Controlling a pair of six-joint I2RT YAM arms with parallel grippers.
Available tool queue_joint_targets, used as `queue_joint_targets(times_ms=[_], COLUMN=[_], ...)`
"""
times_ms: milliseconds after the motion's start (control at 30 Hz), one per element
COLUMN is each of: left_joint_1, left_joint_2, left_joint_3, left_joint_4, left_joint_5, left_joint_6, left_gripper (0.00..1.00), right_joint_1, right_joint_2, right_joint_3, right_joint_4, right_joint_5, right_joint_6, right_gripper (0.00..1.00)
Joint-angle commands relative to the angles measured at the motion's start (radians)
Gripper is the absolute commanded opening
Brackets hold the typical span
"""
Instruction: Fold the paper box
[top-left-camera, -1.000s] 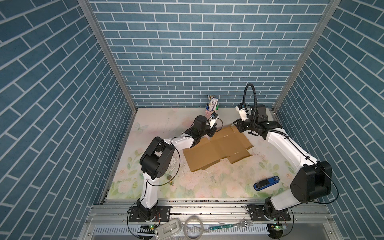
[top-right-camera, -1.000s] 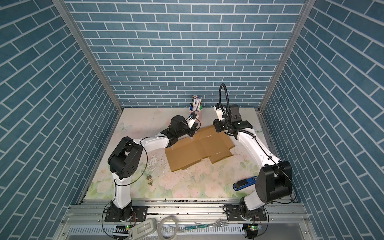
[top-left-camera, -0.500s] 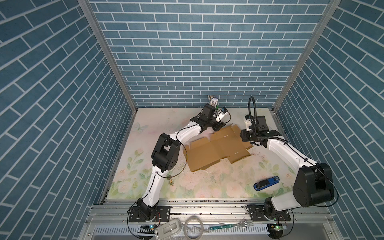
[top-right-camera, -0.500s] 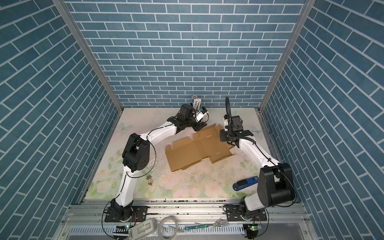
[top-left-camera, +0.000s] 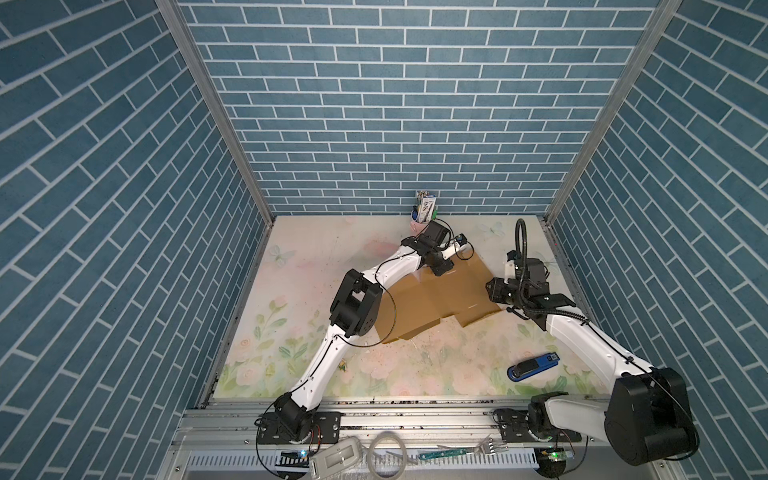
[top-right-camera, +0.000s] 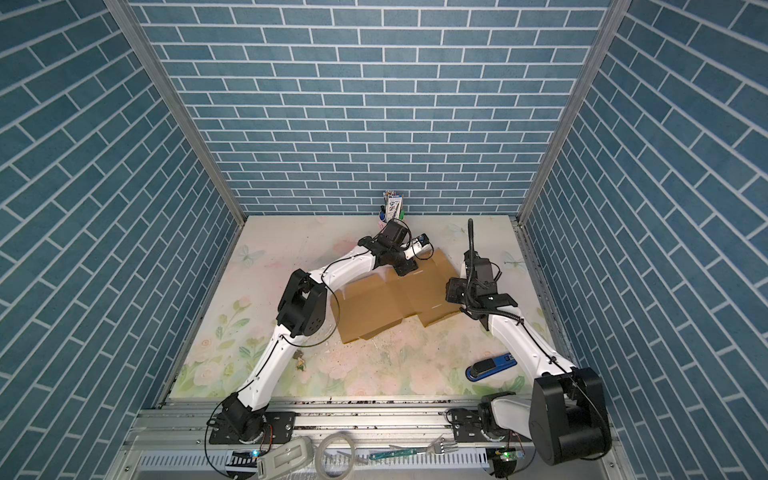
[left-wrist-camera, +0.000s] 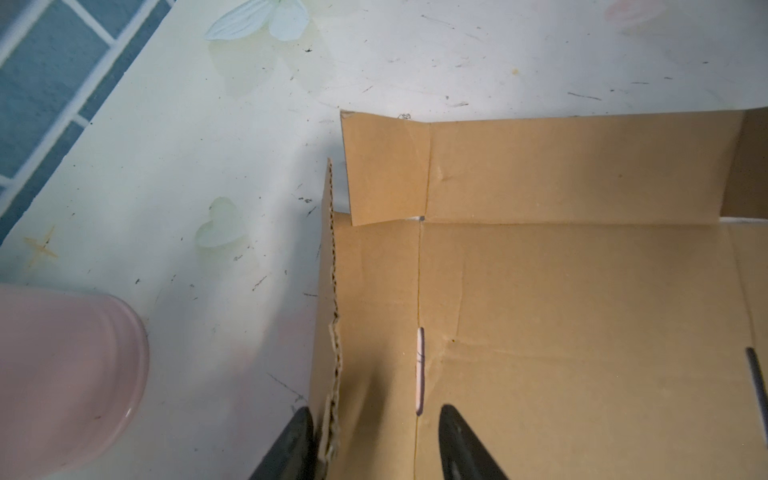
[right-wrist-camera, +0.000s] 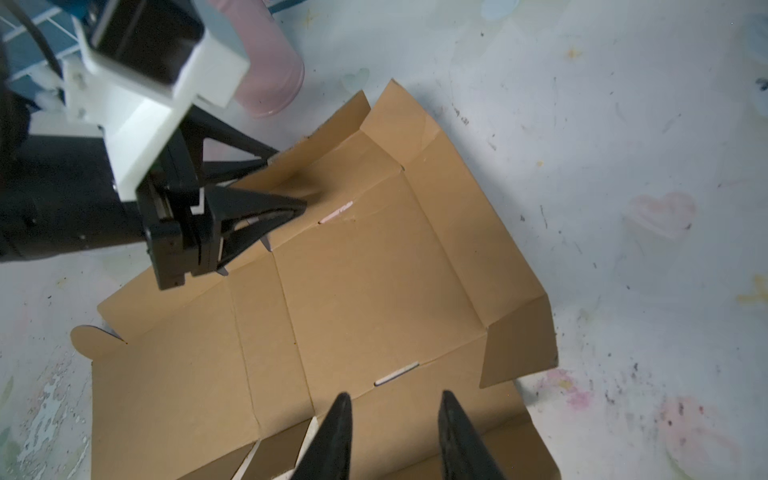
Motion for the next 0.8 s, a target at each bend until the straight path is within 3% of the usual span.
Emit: queue_joint_targets(times_ms=[0,100,233,533,633,767], left_joint_1=[-0.001,-0.001,-0.001,-0.008,-0.006,-0.002], left_joint_2=[0.023,0.044,0.090,0.027,-0.078,-0.264], left_joint_3=[0.053,0.085,0.179,0.176,0.017,-0.310], left_joint_4=[-0.005,-0.002,-0.066,-0.064,0.038,0.315], left_joint_5=[-0.050,-0.078,-0.067,-0.044,-0.061,-0.101], left_joint_6=[-0.004,-0.018,-0.025,-0.094,-0.180,-0.312], left_gripper=[0.44,0.33,0.00,0.00,0.00,0.00], right_joint_1=[0.007,0.007,0.007,0.006,0.005,0.005], right_joint_2=[-0.019,-0.022,-0.037,-0.102,-0.116,-0.128], right_joint_3=[-0.017,-0.028,-0.033,-0.009,-0.005,0.003], right_joint_4=[0.044,0.043,0.041,-0.024,-0.036,-0.037], right_joint_5=[-0.033,-0.032,-0.021,0.053,0.064,0.064], right_joint_6=[0.047,0.046,0.047,0.029,0.028,0.033], right_gripper=[0.36,0.35,0.35,0.35,0.35,0.35])
